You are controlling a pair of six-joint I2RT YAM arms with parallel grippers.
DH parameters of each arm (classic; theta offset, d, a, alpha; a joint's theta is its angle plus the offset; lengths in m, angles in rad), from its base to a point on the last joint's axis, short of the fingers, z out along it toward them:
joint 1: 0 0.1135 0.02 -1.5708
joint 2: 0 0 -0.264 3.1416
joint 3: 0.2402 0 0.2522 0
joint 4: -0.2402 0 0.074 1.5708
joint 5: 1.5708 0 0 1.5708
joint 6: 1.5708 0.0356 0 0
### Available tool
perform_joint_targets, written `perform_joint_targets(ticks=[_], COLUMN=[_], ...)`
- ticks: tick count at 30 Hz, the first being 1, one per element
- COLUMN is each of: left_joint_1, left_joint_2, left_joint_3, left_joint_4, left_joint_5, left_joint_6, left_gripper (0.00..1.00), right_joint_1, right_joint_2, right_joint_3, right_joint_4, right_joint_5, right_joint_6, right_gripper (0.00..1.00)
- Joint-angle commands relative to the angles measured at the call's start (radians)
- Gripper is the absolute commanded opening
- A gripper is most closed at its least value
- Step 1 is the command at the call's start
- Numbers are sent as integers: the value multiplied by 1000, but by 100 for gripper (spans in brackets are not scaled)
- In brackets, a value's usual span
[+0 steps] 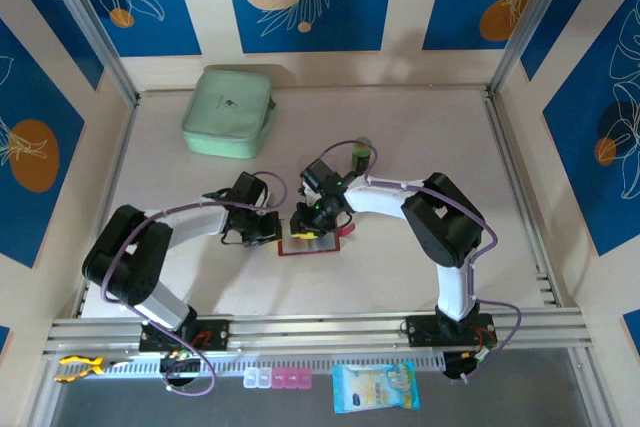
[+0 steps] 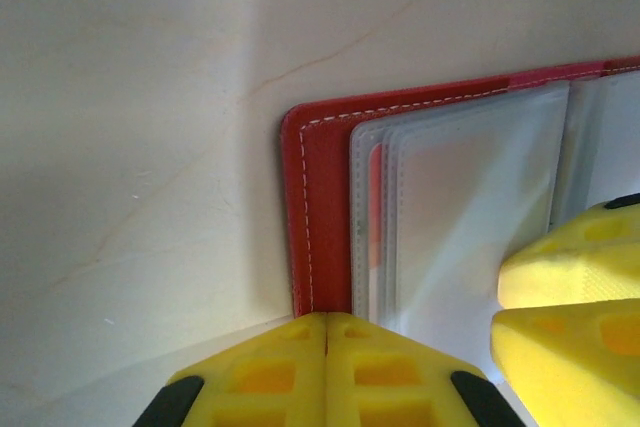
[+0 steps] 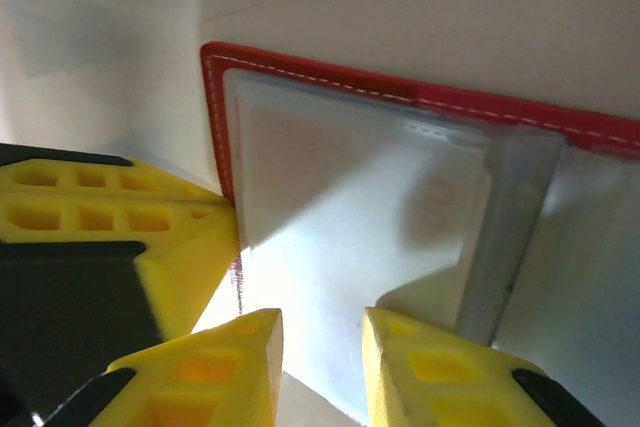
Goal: Take the credit cards out of the card holder
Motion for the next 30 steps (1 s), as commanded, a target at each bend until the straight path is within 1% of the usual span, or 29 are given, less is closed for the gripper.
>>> perform_joint_targets(ticks=[1,8,17,22,30], left_joint_1=[10,12,13,14,14], left_joint_2=[-4,-3,-3,-5,-30], left_joint_3=[-2,-5,0,3,18], left_joint_4=[-49,-48,-48,-53,-58], left_joint_5=[-54,-51,-47,-47,-41], left_joint_6=[12,13,14,14,4], left_gripper=[7,7,7,7,8], right_joint_1=[5,-4,-24,-37,-66], right_joint_2=[12,-20,-37,-43,-53], right_joint_3=[26,6,-27,-62,-140], right_joint_4=[-47,-87,-64,-16,109], right_joint_5=[18,62,34,-1,-98], right_joint_6=[-3,-12,-19,-8,-1], right_gripper=[28,28,27,26,24])
